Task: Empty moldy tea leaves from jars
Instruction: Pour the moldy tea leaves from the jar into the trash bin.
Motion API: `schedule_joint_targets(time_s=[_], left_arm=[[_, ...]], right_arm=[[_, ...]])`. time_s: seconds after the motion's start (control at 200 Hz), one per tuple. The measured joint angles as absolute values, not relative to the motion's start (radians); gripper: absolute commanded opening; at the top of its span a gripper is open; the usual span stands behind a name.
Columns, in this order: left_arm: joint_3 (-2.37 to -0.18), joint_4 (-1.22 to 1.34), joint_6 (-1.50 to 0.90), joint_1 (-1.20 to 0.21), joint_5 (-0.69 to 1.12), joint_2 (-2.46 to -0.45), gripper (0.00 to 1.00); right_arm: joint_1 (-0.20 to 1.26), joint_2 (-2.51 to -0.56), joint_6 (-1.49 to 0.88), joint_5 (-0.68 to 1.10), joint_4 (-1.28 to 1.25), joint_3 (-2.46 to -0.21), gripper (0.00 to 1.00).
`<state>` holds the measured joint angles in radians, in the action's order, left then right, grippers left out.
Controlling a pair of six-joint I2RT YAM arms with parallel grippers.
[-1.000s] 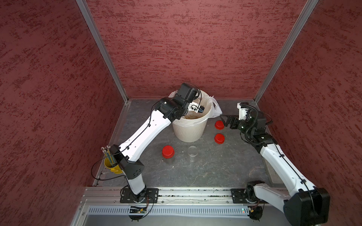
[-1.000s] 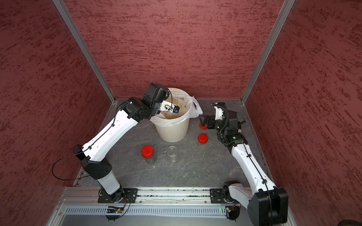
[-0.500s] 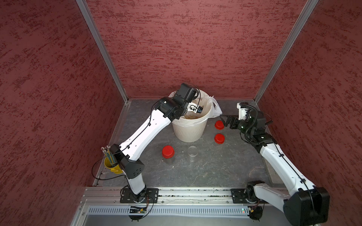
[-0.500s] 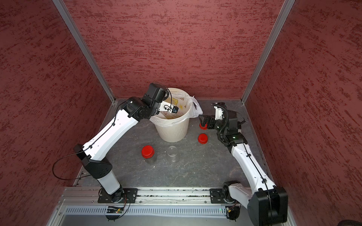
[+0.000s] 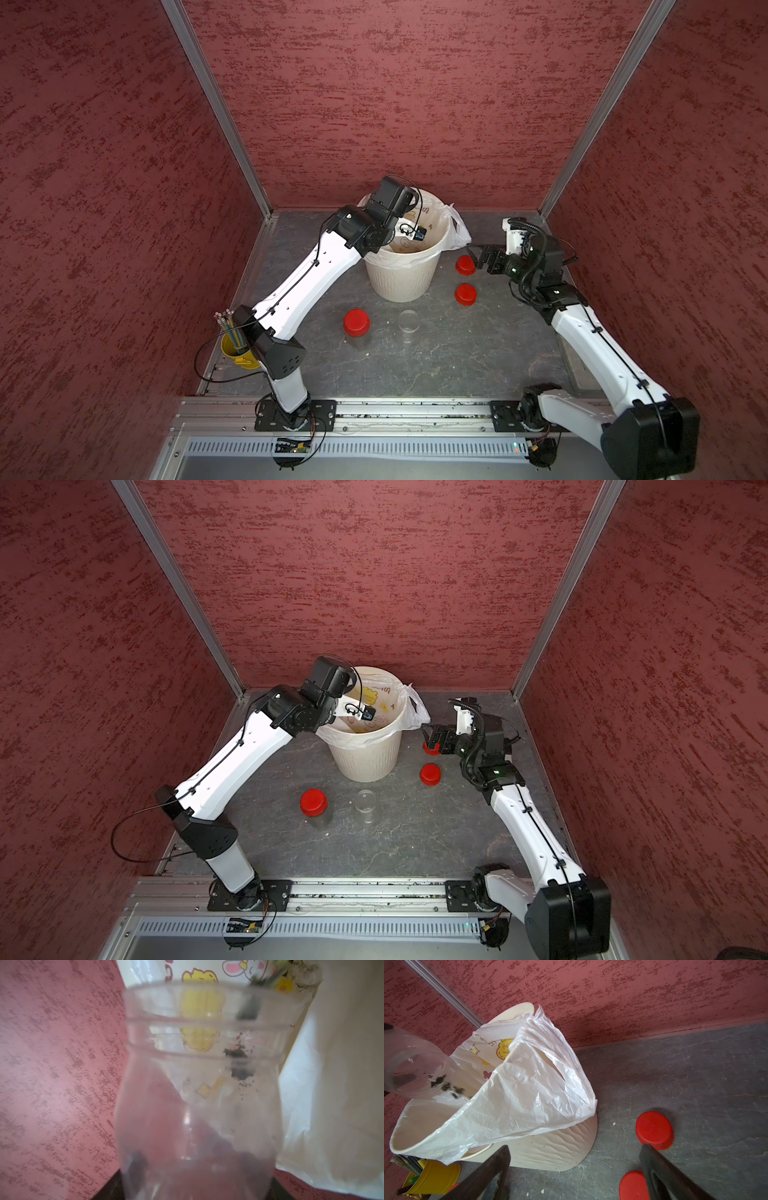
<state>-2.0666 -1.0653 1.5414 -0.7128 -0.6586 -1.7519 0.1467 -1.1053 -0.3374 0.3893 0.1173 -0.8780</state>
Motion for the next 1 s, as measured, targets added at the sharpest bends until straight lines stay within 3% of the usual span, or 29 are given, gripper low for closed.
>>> schedule_joint_targets(time_s=[0.997], left_arm=[[-2.126, -1.061, 1.542, -0.761, -0.659, -1.746, 0.66]], right_arm=[[0.147, -1.105, -0.341, 0.394, 0.117, -0.878, 0.99]])
